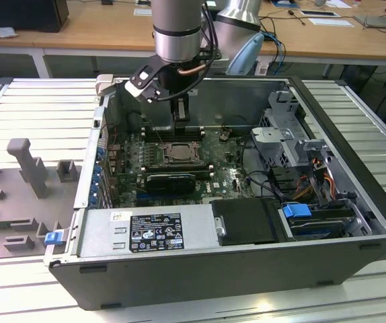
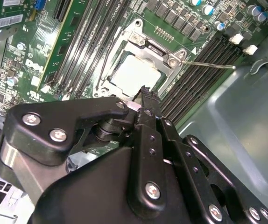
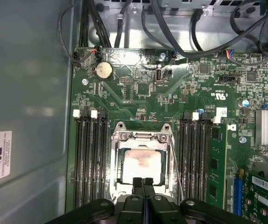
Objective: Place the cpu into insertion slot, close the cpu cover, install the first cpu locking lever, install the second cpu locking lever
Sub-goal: 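Install the first cpu locking lever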
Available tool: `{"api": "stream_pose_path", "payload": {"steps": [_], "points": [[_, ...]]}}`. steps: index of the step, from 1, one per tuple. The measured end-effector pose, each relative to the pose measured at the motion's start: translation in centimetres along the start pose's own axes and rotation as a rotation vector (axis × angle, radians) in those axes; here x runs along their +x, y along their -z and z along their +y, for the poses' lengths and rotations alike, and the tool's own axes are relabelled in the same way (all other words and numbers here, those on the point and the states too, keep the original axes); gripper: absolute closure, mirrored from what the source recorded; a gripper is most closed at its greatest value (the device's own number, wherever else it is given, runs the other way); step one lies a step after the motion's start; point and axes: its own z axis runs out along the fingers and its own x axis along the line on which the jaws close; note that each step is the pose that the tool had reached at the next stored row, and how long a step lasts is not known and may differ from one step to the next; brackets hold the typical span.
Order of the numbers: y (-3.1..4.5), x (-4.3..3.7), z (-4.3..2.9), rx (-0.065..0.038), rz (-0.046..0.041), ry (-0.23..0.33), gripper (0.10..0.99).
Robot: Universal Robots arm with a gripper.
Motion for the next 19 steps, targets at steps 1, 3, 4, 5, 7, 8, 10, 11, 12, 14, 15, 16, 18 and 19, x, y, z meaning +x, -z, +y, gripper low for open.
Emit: {"api": "stream_pose_path", "payload": {"steps": [1, 3, 4, 5, 7, 8, 10, 11, 12, 14, 15, 16, 18, 19], "points": [[0.17, 0.00, 0.01, 0.000, 0.0000, 0.000, 0.980], [0.46, 0.01, 0.03, 0.000, -0.0001, 0.000, 0.980], [0.56, 0.01, 0.03, 0.000, 0.0000, 0.000, 0.980], [0.69, 0.01, 0.04, 0.000, 0.0000, 0.000, 0.980], [1.12, 0.02, 0.06, 0.000, 0.0001, -0.001, 0.980], [1.32, 0.03, 0.08, 0.000, 0.0001, -0.001, 0.980], [1.96, 0.04, 0.11, 0.000, 0.0001, -0.001, 0.980], [2.19, 0.04, 0.13, 0.000, 0.0001, -0.001, 0.980], [2.51, 0.05, 0.15, 0.000, 0.0002, -0.001, 0.980], [2.50, 0.05, 0.14, 0.000, 0.0009, 0.010, 0.980], [2.50, 0.05, 0.14, 0.001, 0.0020, 0.031, 0.980], [2.49, 0.05, 0.14, 0.001, 0.0032, 0.051, 0.980], [2.47, 0.05, 0.14, 0.002, 0.0055, 0.092, 0.980], [2.46, 0.05, 0.13, 0.002, 0.0066, 0.112, 0.980]]}}
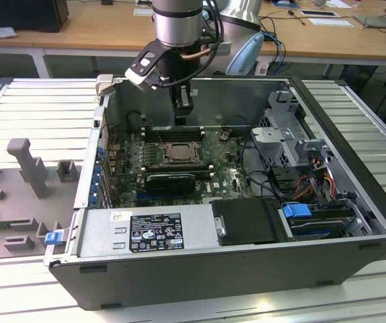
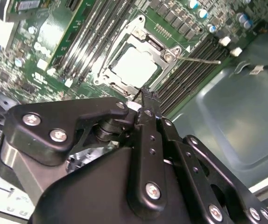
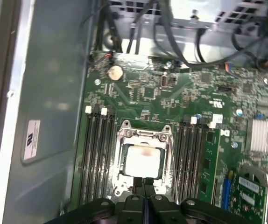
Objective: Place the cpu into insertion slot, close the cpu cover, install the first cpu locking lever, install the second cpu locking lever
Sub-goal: 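Install the first cpu locking lever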
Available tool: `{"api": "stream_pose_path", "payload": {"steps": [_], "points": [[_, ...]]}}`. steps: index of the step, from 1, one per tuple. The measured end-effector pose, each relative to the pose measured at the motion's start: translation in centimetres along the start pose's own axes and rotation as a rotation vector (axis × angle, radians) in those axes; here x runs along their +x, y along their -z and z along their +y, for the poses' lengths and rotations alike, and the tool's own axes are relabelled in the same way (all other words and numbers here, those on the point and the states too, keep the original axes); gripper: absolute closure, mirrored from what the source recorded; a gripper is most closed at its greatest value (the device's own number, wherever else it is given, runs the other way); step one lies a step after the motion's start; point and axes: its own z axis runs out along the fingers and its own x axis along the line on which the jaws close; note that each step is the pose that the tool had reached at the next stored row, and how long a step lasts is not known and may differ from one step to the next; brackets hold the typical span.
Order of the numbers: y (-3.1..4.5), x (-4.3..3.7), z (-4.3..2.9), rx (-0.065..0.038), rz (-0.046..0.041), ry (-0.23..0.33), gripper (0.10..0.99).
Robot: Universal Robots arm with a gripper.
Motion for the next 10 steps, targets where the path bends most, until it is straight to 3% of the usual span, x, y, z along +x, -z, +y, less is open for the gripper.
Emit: {"api": "stream_pose_path", "payload": {"steps": [3, 10], "points": [[-0.02, 0.00, 0.00, 0.002, 0.0057, 0.097, 0.980], [-0.03, 0.00, 0.00, 0.005, 0.0065, 0.184, 0.980]]}}
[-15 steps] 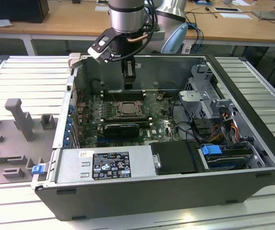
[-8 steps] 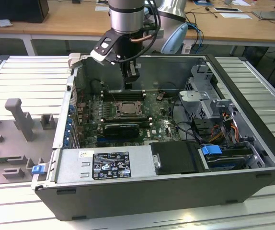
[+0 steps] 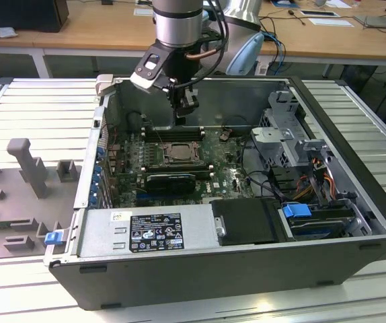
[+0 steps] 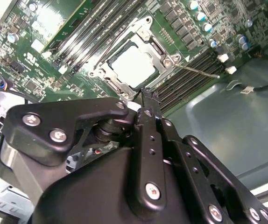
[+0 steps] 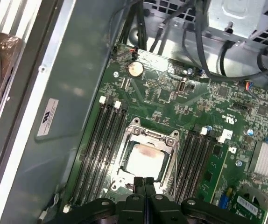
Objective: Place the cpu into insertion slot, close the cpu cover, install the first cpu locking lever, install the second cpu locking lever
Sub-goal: 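Install the first cpu locking lever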
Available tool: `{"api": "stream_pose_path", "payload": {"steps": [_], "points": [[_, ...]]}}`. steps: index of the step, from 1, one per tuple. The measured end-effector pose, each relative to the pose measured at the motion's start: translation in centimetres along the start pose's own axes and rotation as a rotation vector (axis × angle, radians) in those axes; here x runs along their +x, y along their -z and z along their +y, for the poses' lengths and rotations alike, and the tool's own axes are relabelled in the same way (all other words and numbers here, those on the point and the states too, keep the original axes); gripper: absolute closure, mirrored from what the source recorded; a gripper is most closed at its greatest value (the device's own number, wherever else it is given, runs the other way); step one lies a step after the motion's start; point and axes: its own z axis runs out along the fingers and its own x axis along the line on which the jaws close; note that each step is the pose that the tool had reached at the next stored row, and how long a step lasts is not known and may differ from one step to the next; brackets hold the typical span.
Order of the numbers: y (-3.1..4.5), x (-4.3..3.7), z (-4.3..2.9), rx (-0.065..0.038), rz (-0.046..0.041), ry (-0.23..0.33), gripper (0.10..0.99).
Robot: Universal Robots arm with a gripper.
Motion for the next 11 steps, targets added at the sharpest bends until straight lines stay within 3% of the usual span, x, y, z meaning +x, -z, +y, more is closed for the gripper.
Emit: {"api": "stream_pose_path", "payload": {"steps": [3, 11], "points": [[0.00, 0.01, -0.01, 0.003, -0.0004, 0.069, 0.980], [0.00, 0.01, 0.00, 0.005, 0.0045, 0.189, 0.980]]}}
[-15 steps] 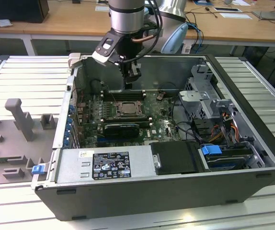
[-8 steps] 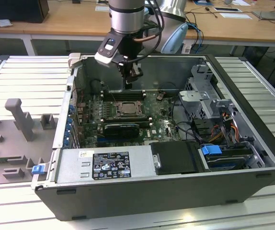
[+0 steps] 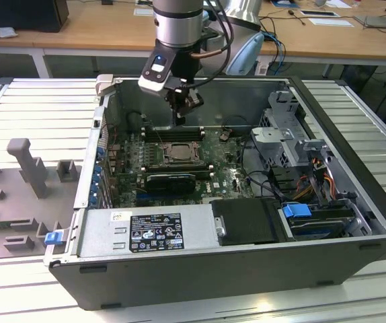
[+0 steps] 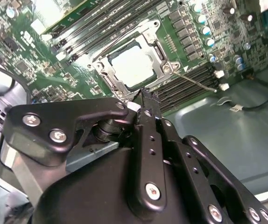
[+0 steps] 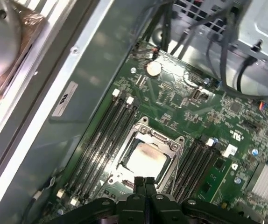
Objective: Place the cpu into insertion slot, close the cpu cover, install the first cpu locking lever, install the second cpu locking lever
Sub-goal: 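Install the first cpu locking lever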
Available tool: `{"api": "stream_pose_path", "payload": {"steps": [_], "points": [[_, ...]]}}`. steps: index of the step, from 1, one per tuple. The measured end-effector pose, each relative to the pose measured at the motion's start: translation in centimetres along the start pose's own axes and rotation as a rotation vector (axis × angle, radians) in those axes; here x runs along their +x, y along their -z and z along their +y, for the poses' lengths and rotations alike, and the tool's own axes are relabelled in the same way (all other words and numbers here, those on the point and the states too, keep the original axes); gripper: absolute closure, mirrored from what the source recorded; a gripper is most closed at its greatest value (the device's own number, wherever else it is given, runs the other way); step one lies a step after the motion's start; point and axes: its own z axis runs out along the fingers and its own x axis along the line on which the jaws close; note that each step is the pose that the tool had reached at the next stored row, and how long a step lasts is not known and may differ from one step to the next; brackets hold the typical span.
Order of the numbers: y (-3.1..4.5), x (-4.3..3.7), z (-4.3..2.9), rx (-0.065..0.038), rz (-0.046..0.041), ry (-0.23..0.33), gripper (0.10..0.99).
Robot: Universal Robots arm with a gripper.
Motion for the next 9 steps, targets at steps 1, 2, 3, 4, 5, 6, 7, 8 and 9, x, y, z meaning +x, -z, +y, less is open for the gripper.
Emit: {"api": "stream_pose_path", "payload": {"steps": [1, 2, 3, 4, 5, 6, 7, 8, 9], "points": [[0.00, 0.00, 0.00, 0.000, 0.0007, 0.017, 0.980], [0.00, 0.00, 0.00, 0.000, 0.0014, 0.030, 0.980], [0.00, 0.00, 0.00, 0.001, 0.0019, 0.042, 0.980], [0.00, 0.00, 0.00, 0.001, 0.0026, 0.055, 0.980], [0.00, 0.00, 0.00, 0.001, 0.0036, 0.075, 0.980], [0.00, 0.00, 0.00, 0.001, 0.0042, 0.089, 0.980], [0.00, 0.00, 0.00, 0.001, 0.0050, 0.105, 0.980], [0.00, 0.00, 0.00, 0.002, 0.0061, 0.133, 0.980], [0.00, 0.00, 0.00, 0.002, 0.0068, 0.150, 0.980]]}}
